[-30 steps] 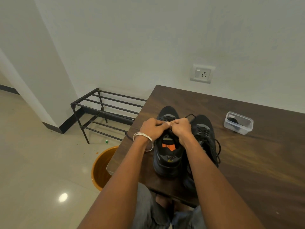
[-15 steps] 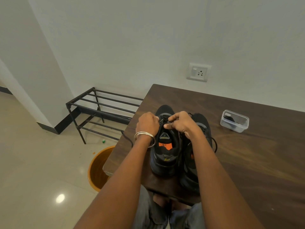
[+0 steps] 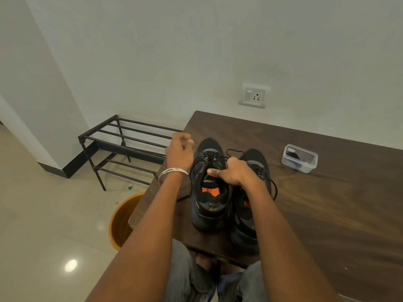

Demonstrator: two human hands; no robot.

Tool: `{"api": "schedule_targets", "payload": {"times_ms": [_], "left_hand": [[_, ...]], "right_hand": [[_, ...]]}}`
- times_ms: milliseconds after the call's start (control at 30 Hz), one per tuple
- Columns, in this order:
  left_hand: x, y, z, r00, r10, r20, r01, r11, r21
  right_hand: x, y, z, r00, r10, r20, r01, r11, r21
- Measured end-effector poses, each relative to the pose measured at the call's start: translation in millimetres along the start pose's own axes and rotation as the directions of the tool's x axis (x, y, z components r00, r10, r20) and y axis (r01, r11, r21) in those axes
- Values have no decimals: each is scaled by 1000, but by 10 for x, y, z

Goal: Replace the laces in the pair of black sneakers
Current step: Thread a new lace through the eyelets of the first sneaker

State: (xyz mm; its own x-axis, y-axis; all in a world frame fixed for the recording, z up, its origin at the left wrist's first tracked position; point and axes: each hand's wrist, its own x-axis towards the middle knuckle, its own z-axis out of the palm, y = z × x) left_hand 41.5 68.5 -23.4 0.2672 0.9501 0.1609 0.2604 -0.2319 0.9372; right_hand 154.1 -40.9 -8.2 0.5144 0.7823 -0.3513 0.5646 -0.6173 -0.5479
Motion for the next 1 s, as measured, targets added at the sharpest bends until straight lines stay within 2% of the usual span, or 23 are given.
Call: {"api": "schedule_targets", "payload": {"times_ms": [67, 167, 367, 433, 533, 600, 633, 700, 733, 767, 800, 833, 867, 900, 933, 967, 1000], "left_hand": [[-1, -112, 33, 980, 45, 195, -96, 960, 262], [-10, -148, 21, 939, -53, 339, -110, 889, 444], [10, -105, -32, 915, -40, 401, -178, 853, 491], [27, -136, -19, 910, -70, 410, -174, 831, 528], [34, -177, 7, 910, -79, 407, -148, 854, 498], [41, -162, 36, 916, -127, 382, -40, 915, 402], [52, -140, 49, 917, -173, 360, 62, 952, 299], [67, -62, 67, 909, -279, 311, 307, 950, -46], [71, -5, 50, 903, -315, 291, 392, 882, -262], [76, 61, 15, 901, -328, 284, 431, 755, -495], [86, 122, -38, 903, -314, 293, 425, 554, -715], [104, 177, -103, 911, -273, 308, 386, 306, -870], [136, 206, -168, 927, -219, 303, 331, 102, -938], [158, 228, -213, 943, -177, 282, 285, -8, -959], [176, 230, -231, 952, -162, 261, 265, 5, -964], [185, 219, -220, 955, -176, 238, 262, 132, -956], [166, 202, -196, 962, -190, 195, 254, 370, -894]], "right_hand": [[-2, 9, 36, 999, 4, 46, -4, 1000, -4], [0, -4, 87, 998, 29, 59, -27, 999, -32], [74, -18, 193, 995, 80, 55, -75, 994, -82], [87, -38, 240, 995, 90, 34, -87, 994, -66], [107, -53, 303, 996, 92, -10, -92, 995, -32], [126, -56, 329, 994, 108, -33, -108, 994, 4], [131, -57, 335, 992, 119, -37, -118, 993, 23], [140, -57, 347, 991, 129, -40, -126, 991, 52], [145, -56, 352, 991, 127, -42, -125, 990, 65], [152, -56, 361, 991, 127, -47, -123, 989, 80], [149, -58, 364, 990, 128, -53, -123, 989, 88], [147, -61, 367, 990, 130, -55, -124, 988, 93], [147, -66, 371, 990, 133, -53, -127, 987, 96], [151, -65, 369, 989, 137, -54, -131, 987, 98], [158, -65, 364, 989, 141, -54, -135, 986, 101], [169, -60, 361, 988, 145, -54, -139, 984, 107], [172, -56, 361, 987, 153, -53, -146, 983, 114]]}}
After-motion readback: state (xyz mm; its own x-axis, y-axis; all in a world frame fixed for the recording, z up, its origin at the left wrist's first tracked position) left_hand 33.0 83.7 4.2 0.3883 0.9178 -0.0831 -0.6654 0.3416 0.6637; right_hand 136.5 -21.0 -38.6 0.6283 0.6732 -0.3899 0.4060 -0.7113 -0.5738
